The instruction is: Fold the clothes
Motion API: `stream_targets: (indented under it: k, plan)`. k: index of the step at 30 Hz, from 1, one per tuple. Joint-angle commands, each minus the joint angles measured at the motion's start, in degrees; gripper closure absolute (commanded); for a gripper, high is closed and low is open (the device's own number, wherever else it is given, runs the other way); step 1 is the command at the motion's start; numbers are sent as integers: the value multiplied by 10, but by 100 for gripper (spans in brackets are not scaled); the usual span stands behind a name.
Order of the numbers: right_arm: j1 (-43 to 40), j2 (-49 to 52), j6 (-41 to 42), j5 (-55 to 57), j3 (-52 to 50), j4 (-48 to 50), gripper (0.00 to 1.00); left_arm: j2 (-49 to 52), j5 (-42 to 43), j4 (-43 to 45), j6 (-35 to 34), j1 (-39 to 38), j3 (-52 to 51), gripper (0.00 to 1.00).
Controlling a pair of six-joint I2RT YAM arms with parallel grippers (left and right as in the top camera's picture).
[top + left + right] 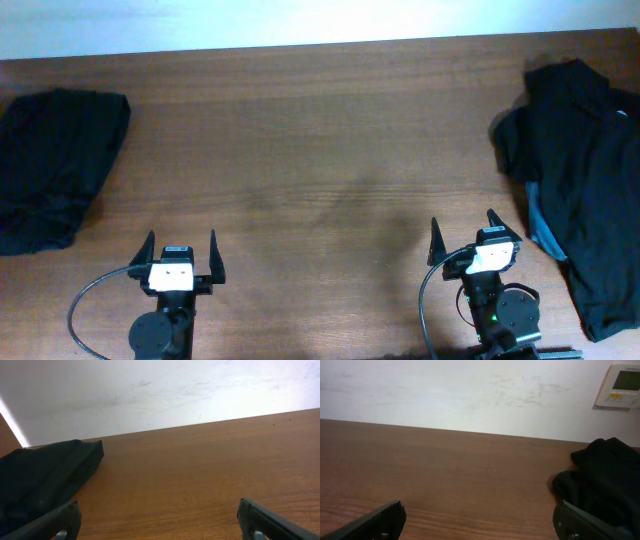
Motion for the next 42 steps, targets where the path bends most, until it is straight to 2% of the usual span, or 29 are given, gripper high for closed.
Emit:
stream_targets:
  k: [1,24,31,37,42]
  plan:
    - [-4,-6,1,5,-3,-4,1,-5,-6,0,-7,-3,-4,1]
    - [-4,-6,5,-18,-3,-5,1,-5,-6,0,-7,-3,-4,1]
    - [-4,-6,6,-74,11,50,1,-5,-6,0,-7,-3,-4,1]
    - [-4,42,30,13,146,-23,1,-5,-6,0,-7,-3,-4,1]
    - [-4,185,66,16,323,-138,1,-5,-6,0,-7,-3,-4,1]
